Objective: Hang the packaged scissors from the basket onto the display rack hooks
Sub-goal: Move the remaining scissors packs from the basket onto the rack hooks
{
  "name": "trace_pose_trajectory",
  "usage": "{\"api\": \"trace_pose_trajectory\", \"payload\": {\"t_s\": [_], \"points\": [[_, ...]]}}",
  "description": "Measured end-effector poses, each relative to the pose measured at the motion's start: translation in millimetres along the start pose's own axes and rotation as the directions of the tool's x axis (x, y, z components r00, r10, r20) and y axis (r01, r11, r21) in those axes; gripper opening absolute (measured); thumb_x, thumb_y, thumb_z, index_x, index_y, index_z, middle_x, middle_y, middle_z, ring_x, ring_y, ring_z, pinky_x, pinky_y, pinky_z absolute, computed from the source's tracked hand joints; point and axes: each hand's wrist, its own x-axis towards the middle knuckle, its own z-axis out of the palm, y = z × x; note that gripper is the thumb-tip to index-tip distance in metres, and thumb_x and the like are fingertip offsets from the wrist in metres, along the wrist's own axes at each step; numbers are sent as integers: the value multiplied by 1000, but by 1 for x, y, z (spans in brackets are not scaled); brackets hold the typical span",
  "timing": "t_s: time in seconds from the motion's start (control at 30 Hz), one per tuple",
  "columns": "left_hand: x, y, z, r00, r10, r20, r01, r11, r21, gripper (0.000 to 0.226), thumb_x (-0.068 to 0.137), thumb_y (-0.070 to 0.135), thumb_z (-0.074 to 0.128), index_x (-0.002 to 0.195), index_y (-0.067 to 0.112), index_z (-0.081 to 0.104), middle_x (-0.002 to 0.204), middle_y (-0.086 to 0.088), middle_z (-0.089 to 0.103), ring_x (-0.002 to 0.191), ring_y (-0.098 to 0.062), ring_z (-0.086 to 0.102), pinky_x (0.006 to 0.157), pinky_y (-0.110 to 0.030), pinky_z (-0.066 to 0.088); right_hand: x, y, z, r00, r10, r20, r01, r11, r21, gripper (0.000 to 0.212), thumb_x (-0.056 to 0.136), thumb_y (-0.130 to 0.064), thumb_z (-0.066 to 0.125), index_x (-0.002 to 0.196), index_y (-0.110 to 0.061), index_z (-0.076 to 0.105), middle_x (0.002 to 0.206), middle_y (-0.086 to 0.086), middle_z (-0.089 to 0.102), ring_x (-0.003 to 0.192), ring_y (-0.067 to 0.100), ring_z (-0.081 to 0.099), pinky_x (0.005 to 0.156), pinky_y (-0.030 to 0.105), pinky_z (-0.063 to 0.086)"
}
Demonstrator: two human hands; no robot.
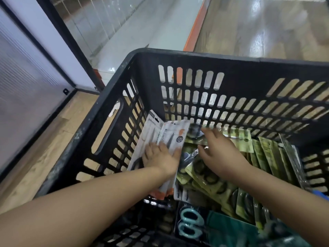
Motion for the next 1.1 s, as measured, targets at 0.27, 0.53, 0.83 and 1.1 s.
{"api": "trace_pose_trajectory", "payload": {"t_s": [0.27,0.53,0.83,1.1], "points": [[-4,9,-8,996,26,-80,-30,998,-49,92,85,63,50,148,10,9,151,-15,18,139,-35,18,112,-44,23,0,7,-10,998,20,-57,-20,1000,0,53,97,-31,43,145,-16,27,138,8,43,123,24,44,100,34,36],[-9,12,-20,1000,17,-14,-20,967,-254,90,74,46,74,142,12,26,144,-12,31,131,-33,36,108,-44,34,2,16,-12,996,73,-59,-69,995,66,53,96,-30,42,145,-13,28,139,11,42,123,28,45,102,39,39],[-4,19,-43,999,42,32,-19,853,-521,61,78,25,75,125,14,39,124,-5,52,112,-25,53,89,-34,43,1,25,-18,993,107,-39,-102,988,115,53,96,-30,44,145,-14,28,139,12,43,116,28,51,94,37,43],[-9,32,-81,979,206,6,-145,710,-689,31,90,13,61,120,12,55,112,-1,62,84,-11,57,61,-17,43,8,26,-32,978,188,-96,-158,954,253,46,95,-24,47,137,-10,38,105,12,61,80,22,53,75,38,49]]}}
